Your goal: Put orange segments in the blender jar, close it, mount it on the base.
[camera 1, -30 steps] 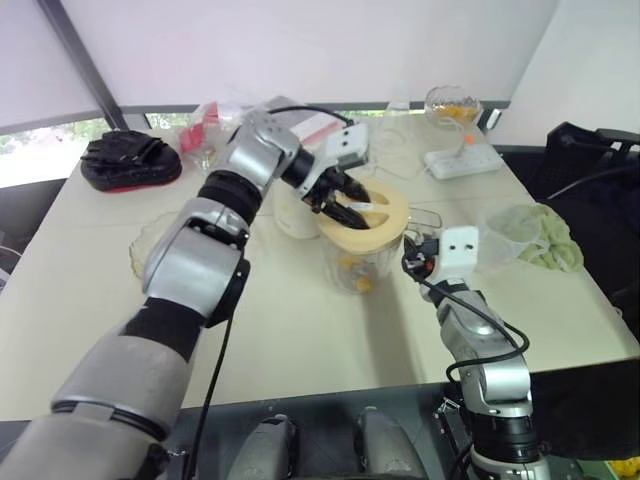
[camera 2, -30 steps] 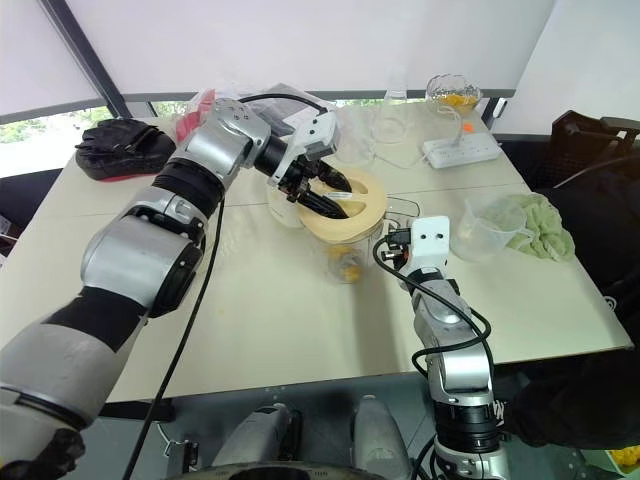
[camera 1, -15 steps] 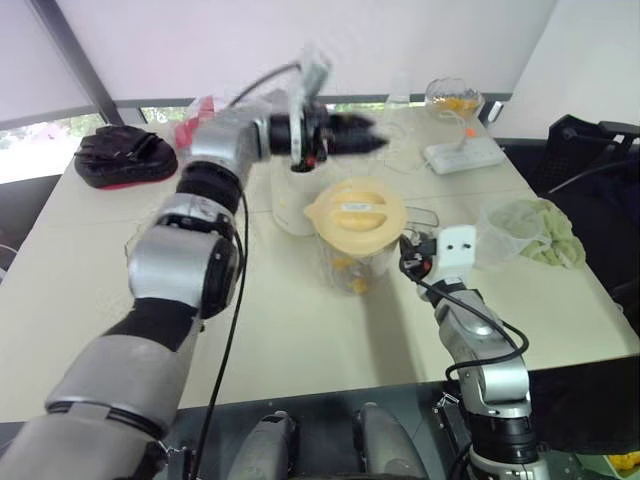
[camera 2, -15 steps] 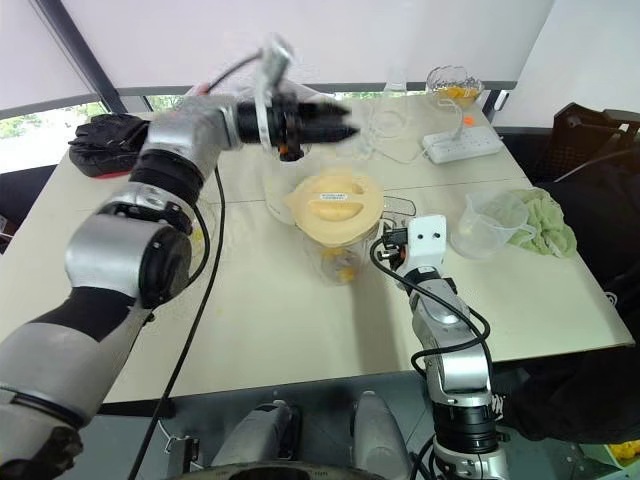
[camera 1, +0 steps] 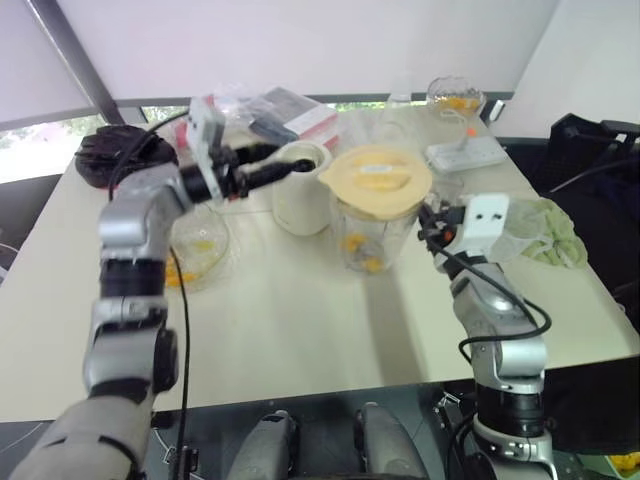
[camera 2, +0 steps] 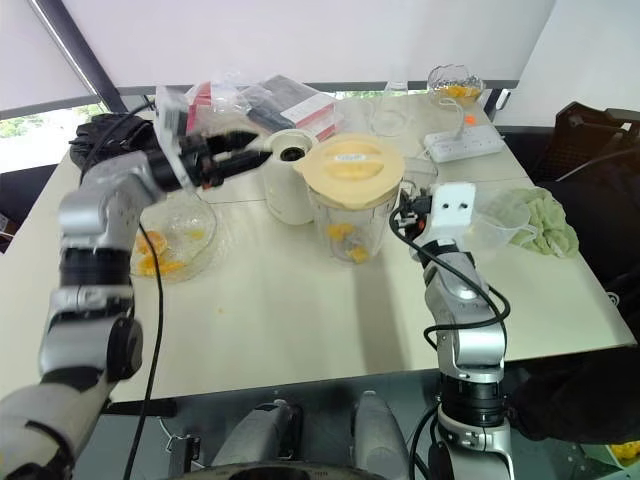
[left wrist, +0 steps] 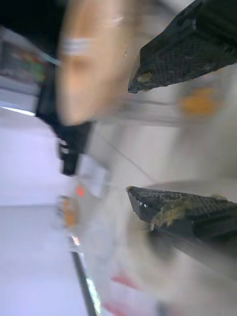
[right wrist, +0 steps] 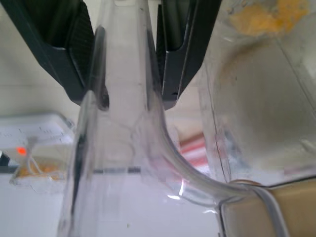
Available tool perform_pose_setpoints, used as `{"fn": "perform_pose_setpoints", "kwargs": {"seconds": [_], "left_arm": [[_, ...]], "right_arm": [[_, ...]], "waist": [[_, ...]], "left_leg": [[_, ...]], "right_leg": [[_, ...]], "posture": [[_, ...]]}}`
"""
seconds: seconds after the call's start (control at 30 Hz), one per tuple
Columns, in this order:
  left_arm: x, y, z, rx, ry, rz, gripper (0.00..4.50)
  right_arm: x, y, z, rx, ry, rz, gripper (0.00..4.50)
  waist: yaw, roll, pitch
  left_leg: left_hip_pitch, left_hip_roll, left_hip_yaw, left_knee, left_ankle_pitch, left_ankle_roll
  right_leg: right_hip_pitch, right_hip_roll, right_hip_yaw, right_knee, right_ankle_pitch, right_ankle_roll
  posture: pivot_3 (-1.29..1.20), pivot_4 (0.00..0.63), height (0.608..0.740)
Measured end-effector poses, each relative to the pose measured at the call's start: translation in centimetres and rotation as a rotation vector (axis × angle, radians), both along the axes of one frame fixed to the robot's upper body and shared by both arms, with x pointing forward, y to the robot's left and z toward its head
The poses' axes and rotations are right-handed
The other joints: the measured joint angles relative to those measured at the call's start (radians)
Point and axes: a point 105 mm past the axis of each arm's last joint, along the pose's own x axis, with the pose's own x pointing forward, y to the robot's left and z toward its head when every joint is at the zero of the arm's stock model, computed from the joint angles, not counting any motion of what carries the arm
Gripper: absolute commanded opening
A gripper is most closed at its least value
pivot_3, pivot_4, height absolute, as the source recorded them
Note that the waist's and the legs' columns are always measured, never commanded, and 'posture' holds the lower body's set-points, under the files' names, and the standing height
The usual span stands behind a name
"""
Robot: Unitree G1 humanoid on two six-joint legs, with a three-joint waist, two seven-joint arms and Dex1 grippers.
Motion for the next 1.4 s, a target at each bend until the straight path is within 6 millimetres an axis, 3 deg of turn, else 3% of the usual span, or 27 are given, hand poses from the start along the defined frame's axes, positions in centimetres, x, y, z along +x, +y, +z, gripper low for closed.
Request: {"fn": "perform_pose_setpoints", "kwargs": {"seconds": [0.13, 0.27, 0.47, 0.57, 0.7, 0.97, 1.13, 1.4], "left_arm": [[-2.9, 0.1, -5.0, 0.002, 0.133, 0.053, 3.13], [-4.3, -0.5, -5.5, 0.021, 0.105, 0.096, 3.13], [-5.0, -1.2, -7.8, 0.018, 0.157, 0.153, 3.13], [-4.9, -0.9, -8.4, 0.020, 0.149, 0.215, 3.13], [-5.2, -0.7, -8.6, 0.017, 0.143, 0.265, 3.13], [-6.3, 0.1, -8.7, 0.037, 0.125, 0.343, 3.13], [-7.0, 0.9, -8.5, 0.044, 0.125, 0.385, 3.13], [-7.5, 1.5, -8.6, 0.065, 0.130, 0.419, 3.13]], "right_arm": [[1.2, -1.1, 6.0, 0.015, -0.118, -0.031, 1.41], [2.4, -1.5, 10.9, 0.021, -0.176, -0.033, 1.41], [5.6, -0.6, 15.7, 0.054, -0.136, -0.028, 1.41], [7.8, 1.7, 17.2, 0.081, -0.108, -0.001, 1.41], [10.2, 5.7, 16.6, 0.084, -0.066, 0.056, 1.41], [13.0, 10.9, 12.4, 0.075, 0.031, 0.112, 1.41], [13.4, 12.2, 10.5, 0.070, 0.041, 0.118, 1.41], [13.4, 12.3, 10.2, 0.061, 0.002, 0.109, 1.41]], "waist": [[0.006, 0.001, 0.001], [0.009, 0.002, 0.001], [0.001, 0.003, 0.001], [-0.009, 0.003, 0.002], [-0.015, 0.003, 0.002], [-0.018, 0.004, 0.002], [-0.026, 0.004, 0.002], [-0.027, 0.004, 0.002]], "left_leg": [[0.000, 0.001, -0.001, 0.001, 0.000, 0.000], [0.001, 0.002, -0.001, 0.000, 0.000, 0.000], [0.001, 0.002, 0.000, -0.002, 0.000, 0.000], [0.001, 0.003, 0.002, -0.003, 0.000, 0.000], [0.001, 0.003, 0.002, -0.003, 0.000, -0.001], [0.000, 0.003, 0.002, -0.003, 0.000, -0.001], [0.000, 0.003, 0.001, -0.004, 0.000, -0.001], [0.000, 0.003, 0.001, -0.004, 0.000, -0.001]], "right_leg": [[0.000, 0.000, -0.001, 0.000, 0.000, -0.001], [0.002, 0.000, -0.002, 0.000, 0.001, -0.002], [0.001, 0.000, -0.002, -0.001, 0.001, -0.002], [0.000, 0.000, -0.001, -0.002, 0.001, -0.002], [-0.001, 0.000, -0.001, -0.002, 0.001, -0.002], [-0.001, 0.000, -0.002, -0.003, 0.001, -0.003], [-0.001, 0.001, -0.002, -0.003, 0.001, -0.003], [-0.001, 0.001, -0.002, -0.003, 0.001, -0.003]], "posture": [[0.00, 0.150, 0.740], [0.00, 0.150, 0.740], [0.00, 0.150, 0.740], [0.00, 0.150, 0.740], [0.00, 0.150, 0.740], [0.00, 0.150, 0.740], [0.00, 0.150, 0.740], [0.00, 0.150, 0.740]]}}
